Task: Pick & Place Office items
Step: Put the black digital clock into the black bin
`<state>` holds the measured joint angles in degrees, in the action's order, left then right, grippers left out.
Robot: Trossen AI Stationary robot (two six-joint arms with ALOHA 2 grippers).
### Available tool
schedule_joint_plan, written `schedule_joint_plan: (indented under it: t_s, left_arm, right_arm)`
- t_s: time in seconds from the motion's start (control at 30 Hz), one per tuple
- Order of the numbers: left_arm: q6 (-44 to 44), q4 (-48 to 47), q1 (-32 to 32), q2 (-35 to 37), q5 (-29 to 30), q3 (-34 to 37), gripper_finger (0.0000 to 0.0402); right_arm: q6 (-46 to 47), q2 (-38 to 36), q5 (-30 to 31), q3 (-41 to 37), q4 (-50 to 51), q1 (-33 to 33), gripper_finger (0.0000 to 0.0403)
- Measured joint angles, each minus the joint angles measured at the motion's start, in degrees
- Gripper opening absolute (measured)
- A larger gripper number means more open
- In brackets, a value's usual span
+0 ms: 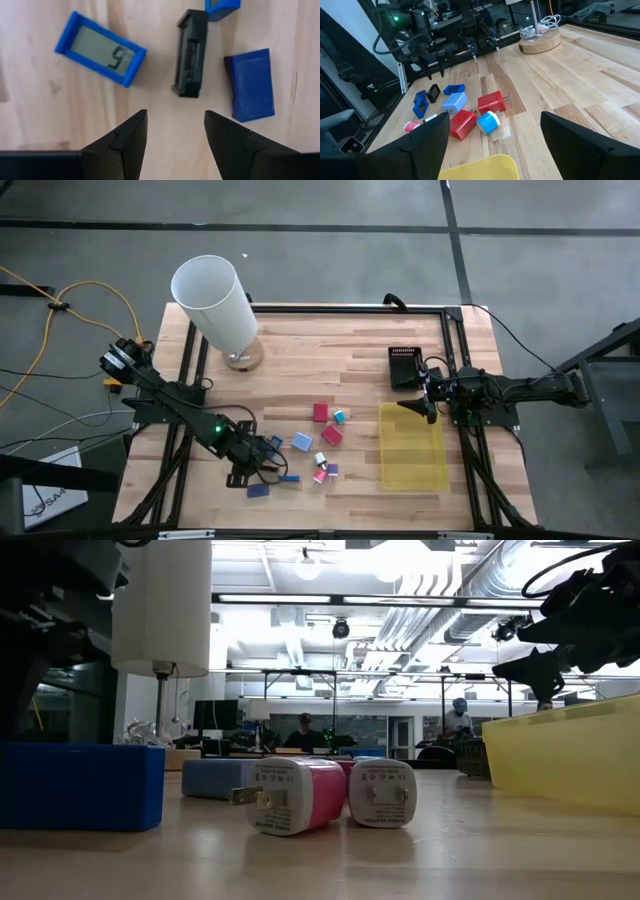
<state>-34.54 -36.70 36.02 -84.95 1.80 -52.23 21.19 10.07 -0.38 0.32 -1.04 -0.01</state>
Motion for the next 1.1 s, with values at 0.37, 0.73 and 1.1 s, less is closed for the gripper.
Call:
schedule_joint_plan:
  t_s: [0.37,0.73,1.1]
  left_arm:
    - [-2.4,3.0,3.7,-1.6,7.3,0.0,0.019]
    - [-4.1,5.3,4.4,-4.6,7.5,0.0,0.019]
    - [-4.1,8.6,4.4,-6.9,7.6,0.0,0.019]
  right_arm:
    - [0.0,0.0,0.0,0.0,0.0,0.0,0.03]
    - [0.0,0.0,0.0,0.0,0.0,0.0,0.03]
    - [0.0,0.0,0.0,0.0,0.0,0.0,0.03]
